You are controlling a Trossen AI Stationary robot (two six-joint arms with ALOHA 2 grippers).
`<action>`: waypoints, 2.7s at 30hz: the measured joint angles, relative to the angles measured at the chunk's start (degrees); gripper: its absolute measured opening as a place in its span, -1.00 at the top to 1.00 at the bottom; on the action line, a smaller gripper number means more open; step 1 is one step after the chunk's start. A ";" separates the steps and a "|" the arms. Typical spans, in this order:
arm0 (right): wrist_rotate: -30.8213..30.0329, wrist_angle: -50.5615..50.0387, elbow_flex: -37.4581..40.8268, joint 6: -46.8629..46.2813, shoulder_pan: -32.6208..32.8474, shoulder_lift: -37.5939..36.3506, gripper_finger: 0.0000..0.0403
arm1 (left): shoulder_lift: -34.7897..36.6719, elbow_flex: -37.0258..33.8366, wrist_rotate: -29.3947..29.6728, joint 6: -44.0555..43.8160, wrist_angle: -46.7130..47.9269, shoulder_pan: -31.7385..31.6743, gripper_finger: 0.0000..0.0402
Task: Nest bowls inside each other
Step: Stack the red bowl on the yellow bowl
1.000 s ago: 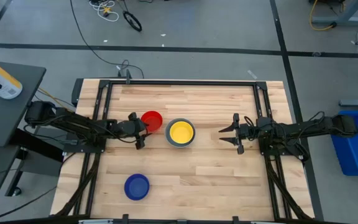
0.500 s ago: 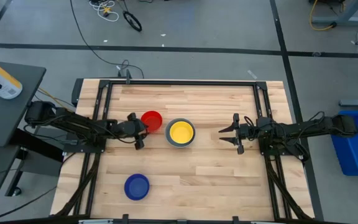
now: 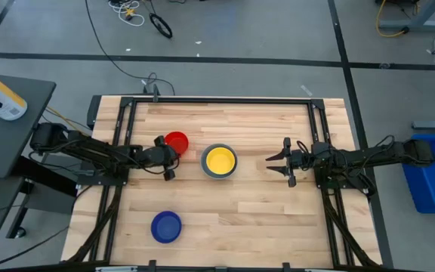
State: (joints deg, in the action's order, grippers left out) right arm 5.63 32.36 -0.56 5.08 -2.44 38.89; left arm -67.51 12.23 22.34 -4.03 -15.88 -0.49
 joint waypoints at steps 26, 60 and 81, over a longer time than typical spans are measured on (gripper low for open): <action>0.00 0.02 0.00 -0.13 0.00 0.00 0.34 | 0.00 0.02 -8.10 15.26 -39.20 2.40 0.97; 0.00 0.02 0.00 -1.20 0.00 0.02 0.27 | -32.98 11.51 -25.10 9.86 -61.91 0.92 0.97; 0.02 0.02 0.00 -1.64 -0.02 0.02 0.25 | -32.98 11.52 -26.49 8.72 -51.02 0.02 0.97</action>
State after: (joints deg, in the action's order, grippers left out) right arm 5.65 32.38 -0.56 3.44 -2.46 38.92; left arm -100.49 23.75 -4.14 4.69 -66.91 -0.47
